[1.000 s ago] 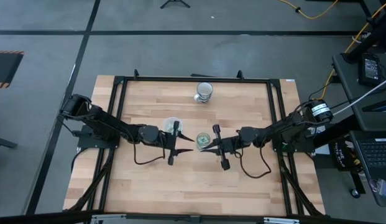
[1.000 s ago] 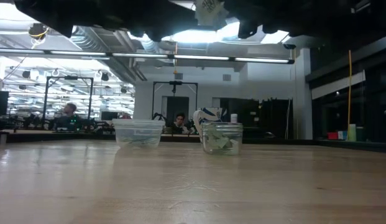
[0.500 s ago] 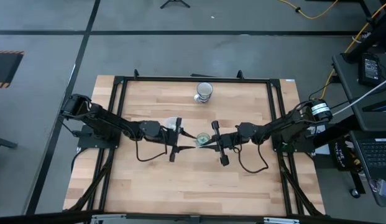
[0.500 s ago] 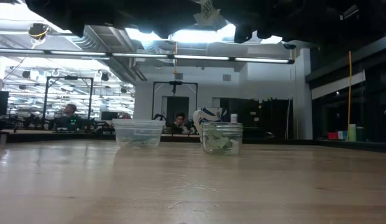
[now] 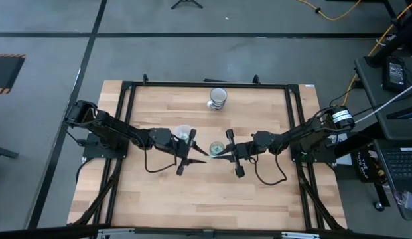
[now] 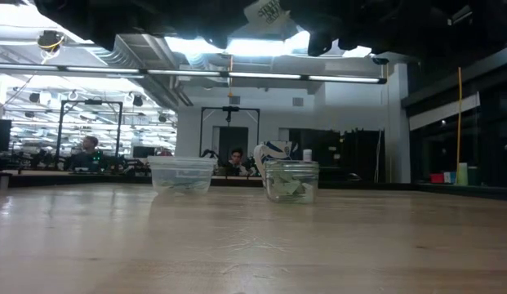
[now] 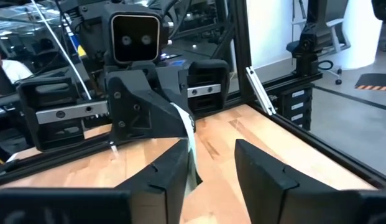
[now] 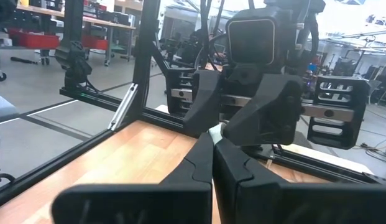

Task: Pick and place Stevia / Truvia into bins
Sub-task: Put the stevia packet into the plastic container

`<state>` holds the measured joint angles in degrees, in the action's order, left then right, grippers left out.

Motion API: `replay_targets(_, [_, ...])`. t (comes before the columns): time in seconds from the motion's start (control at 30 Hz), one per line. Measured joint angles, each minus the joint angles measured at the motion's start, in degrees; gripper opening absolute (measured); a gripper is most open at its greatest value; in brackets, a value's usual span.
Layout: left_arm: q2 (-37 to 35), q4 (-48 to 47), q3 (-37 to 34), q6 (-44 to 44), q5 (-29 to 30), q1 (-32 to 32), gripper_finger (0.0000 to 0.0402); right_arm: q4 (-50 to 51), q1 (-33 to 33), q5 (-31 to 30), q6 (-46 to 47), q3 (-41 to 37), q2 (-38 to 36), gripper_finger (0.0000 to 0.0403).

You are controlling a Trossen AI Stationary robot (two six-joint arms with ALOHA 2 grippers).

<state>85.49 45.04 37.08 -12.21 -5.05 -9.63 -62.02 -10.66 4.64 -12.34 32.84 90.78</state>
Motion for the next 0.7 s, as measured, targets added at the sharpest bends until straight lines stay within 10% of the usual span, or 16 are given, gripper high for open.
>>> replay_targets(0.7, [0.0, -0.72, 0.0, -1.01, 4.41, 0.0, 0.0083, -2.97, -0.33, 0.01, 0.02, 0.09, 0.0, 0.0])
